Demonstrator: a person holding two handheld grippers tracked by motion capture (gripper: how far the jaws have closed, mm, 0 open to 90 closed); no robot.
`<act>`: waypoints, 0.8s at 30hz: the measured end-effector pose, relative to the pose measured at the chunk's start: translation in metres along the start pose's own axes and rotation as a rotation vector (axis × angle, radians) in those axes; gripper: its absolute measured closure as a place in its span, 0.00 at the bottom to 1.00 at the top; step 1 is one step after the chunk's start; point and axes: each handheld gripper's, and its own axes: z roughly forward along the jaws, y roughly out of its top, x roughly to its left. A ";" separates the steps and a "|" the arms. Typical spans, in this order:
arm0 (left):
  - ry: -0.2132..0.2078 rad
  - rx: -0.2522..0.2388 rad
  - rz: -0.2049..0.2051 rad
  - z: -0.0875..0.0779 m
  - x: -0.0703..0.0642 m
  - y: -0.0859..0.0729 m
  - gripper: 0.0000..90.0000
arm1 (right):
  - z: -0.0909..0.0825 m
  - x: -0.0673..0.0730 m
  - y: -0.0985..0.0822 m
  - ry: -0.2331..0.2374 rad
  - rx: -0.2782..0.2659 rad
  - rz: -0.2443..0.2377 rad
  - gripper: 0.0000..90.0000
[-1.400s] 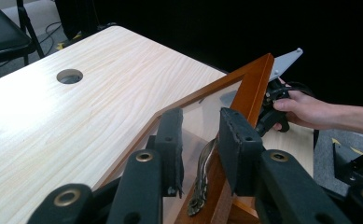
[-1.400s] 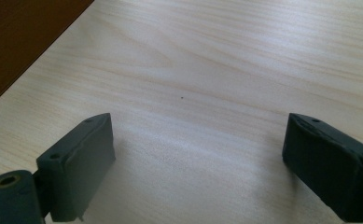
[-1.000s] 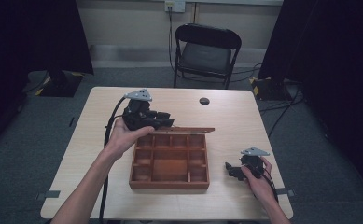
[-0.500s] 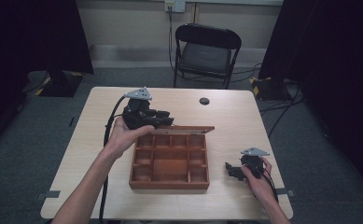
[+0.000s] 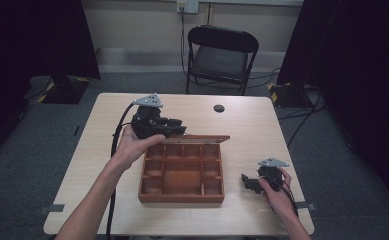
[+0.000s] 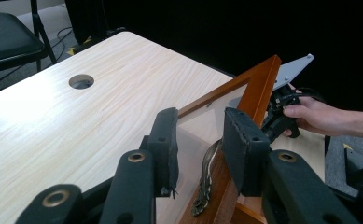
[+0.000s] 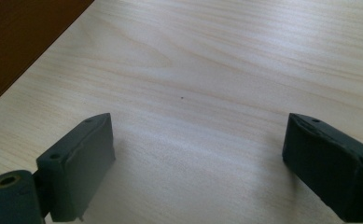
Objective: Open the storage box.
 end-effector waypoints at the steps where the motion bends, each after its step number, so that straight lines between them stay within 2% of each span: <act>1: 0.000 0.000 0.000 0.000 0.000 0.000 0.73 | 0.000 0.000 0.000 0.001 -0.001 -0.001 0.09; 24: -0.007 -0.003 -0.006 0.001 -0.001 -0.001 0.72 | 0.000 0.000 0.000 0.000 0.000 0.000 0.09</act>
